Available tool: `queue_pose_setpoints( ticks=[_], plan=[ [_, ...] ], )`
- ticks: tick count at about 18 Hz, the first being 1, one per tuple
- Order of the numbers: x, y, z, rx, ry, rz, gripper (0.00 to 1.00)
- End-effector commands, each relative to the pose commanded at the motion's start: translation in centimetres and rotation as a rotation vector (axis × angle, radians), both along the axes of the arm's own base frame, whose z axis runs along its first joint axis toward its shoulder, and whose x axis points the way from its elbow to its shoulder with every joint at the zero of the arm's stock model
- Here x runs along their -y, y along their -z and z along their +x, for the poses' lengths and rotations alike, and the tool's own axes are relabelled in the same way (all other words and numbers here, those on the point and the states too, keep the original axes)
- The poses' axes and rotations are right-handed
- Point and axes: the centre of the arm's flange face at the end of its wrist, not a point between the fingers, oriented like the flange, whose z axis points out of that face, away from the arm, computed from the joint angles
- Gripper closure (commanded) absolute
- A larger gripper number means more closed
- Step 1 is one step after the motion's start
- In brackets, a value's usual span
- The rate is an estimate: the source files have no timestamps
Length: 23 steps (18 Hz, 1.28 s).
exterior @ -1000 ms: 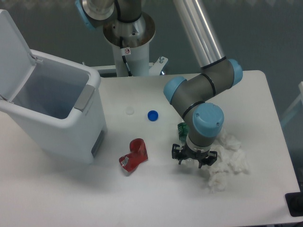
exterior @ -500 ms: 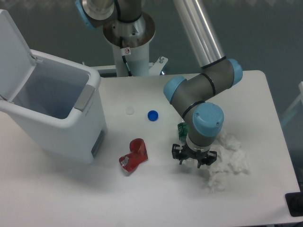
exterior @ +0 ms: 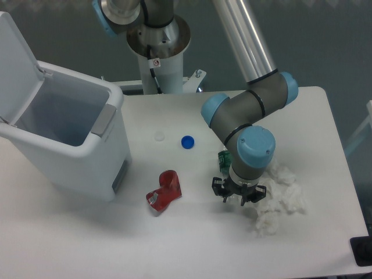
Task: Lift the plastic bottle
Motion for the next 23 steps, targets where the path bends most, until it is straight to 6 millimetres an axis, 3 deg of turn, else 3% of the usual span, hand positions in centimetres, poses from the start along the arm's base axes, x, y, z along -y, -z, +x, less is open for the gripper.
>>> queue_pose_setpoints(
  ticks=[3,7,10,12,17,21,23],
  plan=[
    [0.0,-0.3,0.0,-0.003,0.0,0.002,0.88],
    [0.3,-1.9,-0.7,-0.047,-0.013,-0.014,0.9],
    [-0.1,-4.9,-1.3,-0.095,-0.014,0.01,0.9],
    [-0.1,-7.1,-1.5,-0.123,-0.006,0.027,1.0],
    [-0.9,-12.2,-2.8,-0.211,0.057,0.068,1.0],
    [-0.5,-17.3,-3.3,-0.267,0.116,0.087,1.0],
    [-0.1,-19.0,-3.3,-0.228,0.122,0.063,1.0]
  ],
)
